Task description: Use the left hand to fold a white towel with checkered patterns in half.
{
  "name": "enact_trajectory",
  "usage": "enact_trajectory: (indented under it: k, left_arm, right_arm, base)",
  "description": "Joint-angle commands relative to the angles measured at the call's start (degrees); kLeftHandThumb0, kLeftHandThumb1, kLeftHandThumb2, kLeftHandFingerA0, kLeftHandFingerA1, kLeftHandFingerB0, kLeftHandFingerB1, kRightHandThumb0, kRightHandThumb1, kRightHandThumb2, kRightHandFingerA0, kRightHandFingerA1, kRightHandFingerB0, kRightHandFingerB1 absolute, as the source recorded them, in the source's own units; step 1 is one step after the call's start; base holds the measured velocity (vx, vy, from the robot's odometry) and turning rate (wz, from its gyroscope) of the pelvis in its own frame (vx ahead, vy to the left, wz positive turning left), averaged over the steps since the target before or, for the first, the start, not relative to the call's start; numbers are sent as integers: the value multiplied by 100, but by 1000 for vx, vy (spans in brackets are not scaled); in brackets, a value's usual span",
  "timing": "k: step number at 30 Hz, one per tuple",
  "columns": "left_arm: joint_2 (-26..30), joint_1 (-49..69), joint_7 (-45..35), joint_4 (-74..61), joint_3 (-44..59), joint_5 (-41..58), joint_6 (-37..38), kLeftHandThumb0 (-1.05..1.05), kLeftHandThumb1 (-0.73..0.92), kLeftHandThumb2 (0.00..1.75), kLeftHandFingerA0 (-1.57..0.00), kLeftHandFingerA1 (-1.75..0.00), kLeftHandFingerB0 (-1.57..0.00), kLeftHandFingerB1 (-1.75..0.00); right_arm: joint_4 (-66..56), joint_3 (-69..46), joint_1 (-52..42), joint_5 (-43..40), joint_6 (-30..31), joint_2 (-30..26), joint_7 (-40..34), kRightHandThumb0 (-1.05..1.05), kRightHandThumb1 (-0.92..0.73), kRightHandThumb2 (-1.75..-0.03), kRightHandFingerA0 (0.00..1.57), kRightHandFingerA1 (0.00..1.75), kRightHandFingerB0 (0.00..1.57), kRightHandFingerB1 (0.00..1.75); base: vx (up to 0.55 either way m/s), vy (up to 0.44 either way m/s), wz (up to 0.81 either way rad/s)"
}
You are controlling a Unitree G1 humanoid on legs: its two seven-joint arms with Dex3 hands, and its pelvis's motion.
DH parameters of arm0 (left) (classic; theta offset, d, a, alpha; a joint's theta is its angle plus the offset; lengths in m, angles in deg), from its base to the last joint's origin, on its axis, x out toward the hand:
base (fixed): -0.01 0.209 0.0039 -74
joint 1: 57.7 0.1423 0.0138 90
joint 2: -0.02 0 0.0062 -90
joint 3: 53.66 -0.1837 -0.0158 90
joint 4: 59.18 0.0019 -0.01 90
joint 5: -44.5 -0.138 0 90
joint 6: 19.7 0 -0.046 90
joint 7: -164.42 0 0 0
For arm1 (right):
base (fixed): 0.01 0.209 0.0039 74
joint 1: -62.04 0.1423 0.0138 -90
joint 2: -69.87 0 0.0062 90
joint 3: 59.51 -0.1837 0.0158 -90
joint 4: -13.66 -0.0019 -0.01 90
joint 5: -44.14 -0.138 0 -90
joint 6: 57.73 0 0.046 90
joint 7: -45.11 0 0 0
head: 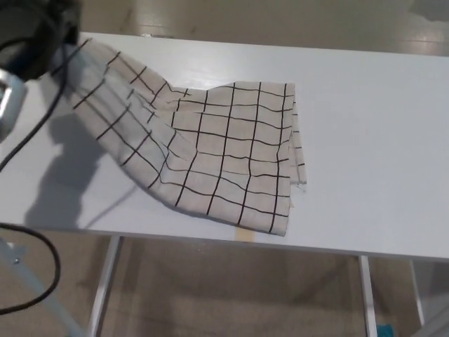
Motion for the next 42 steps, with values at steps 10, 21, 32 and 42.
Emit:
enact_trajectory:
  k: [10, 21, 32, 42]
  left_arm:
    - [-676, 260, 423, -2107, -1445, -1591, 352, -32, 46, 56, -94, -170, -96, -54]
    - [-1279, 976, -488, -2448, -2773, -2196, 354, -28, 48, 55, -87, -168, -103, -67]
    - [-1736, 1609, -3902, -3013, -2277, -737, -48, -77, 52, 57, -25, -31, -22, -30]
    - [-1871, 1513, -4870, -3620, -1554, 232, -272, -37, 14, 82, 0, -49, 0, -48]
  right_arm:
    - [-93, -30, 1, -222, 119, 94, 102, -32, -76, -62, 47, 52, 43, 43]
    - [-210, 51, -165, -180, 222, 67, 253, -32, -77, -62, 49, 52, 45, 45]
    - [-143, 89, -77, -20, 140, -12, 158, -30, -76, -62, 50, 52, 45, 45]
    - [154, 158, 4, 81, -41, 59, 78, -31, -75, -61, 51, 52, 46, 46]
  base:
    - [0, 0, 0]
    - [0, 0, 0]
    - [0, 0, 0]
    - [0, 0, 0]
